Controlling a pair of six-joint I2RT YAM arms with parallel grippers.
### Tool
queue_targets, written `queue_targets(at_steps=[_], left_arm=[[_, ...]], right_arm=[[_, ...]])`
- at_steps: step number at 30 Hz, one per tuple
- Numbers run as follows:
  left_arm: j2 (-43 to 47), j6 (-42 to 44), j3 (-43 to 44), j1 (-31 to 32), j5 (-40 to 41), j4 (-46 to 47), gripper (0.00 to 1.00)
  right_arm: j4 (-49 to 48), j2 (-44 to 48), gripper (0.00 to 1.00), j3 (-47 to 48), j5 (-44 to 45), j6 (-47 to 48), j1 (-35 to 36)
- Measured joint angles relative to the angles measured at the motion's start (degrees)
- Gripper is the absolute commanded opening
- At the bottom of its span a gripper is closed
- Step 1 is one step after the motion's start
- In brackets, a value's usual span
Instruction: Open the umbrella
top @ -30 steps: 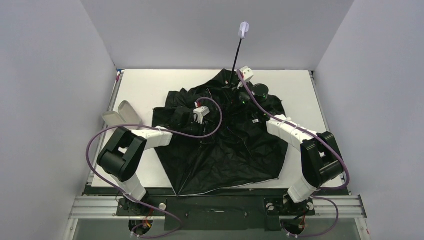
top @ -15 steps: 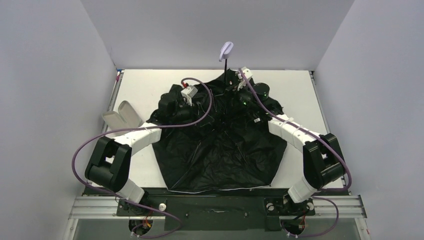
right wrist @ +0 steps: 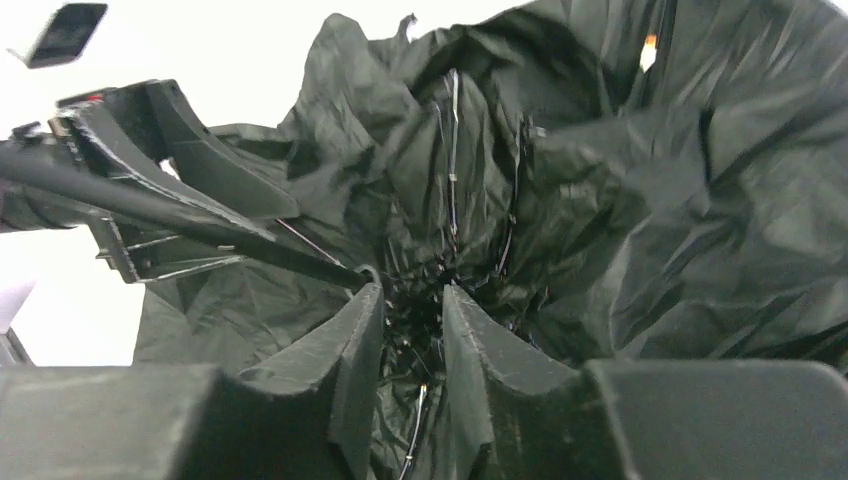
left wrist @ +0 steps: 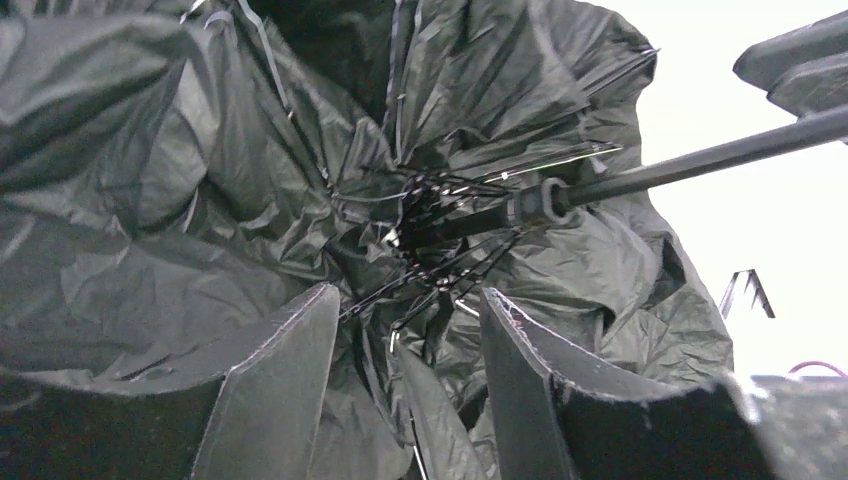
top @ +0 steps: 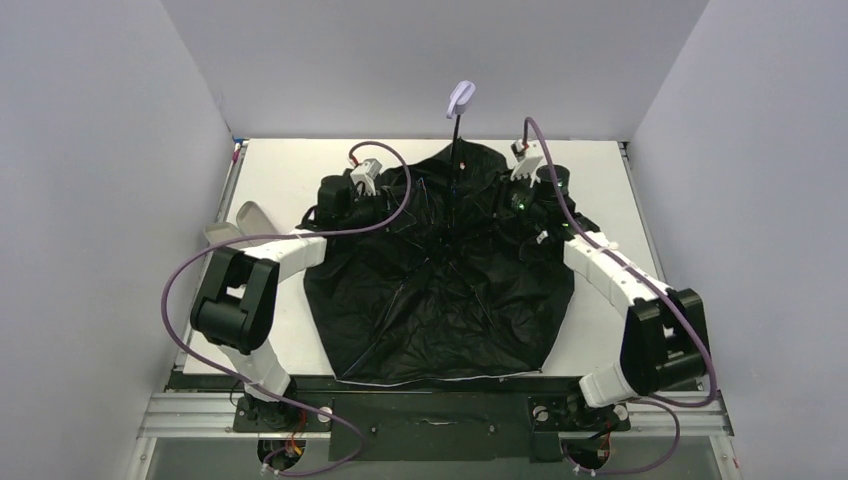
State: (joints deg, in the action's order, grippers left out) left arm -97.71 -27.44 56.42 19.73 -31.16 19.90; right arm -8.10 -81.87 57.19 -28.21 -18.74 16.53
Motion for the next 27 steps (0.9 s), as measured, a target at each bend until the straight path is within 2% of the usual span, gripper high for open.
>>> queue_targets(at_steps=[12, 18, 21, 27], left_arm=[[-9.86, -5.01, 2.82, -0.2, 4.02, -6.82, 0.5], [-11.1, -6.19, 2.82, -1.81, 4.5, -7.91, 0.5], [-11.74, -6.21, 2.86, -2.56, 5.01, -8.63, 0.5], [-13.53, -5.22, 4.85, -4.02, 6.6, -12.66, 0.51]], right_arm=[[7.43, -20.48, 0.25, 2.14, 4.5, -3.98, -2.16], [11.72, -22.58, 0.31, 2.78, 7.34, -2.6, -6.25], [13.22, -23.61, 0.42, 2.78, 8.81, -2.86, -7.82], [16.61, -23.78, 0.47, 4.52, 10.19, -2.36, -8.63]])
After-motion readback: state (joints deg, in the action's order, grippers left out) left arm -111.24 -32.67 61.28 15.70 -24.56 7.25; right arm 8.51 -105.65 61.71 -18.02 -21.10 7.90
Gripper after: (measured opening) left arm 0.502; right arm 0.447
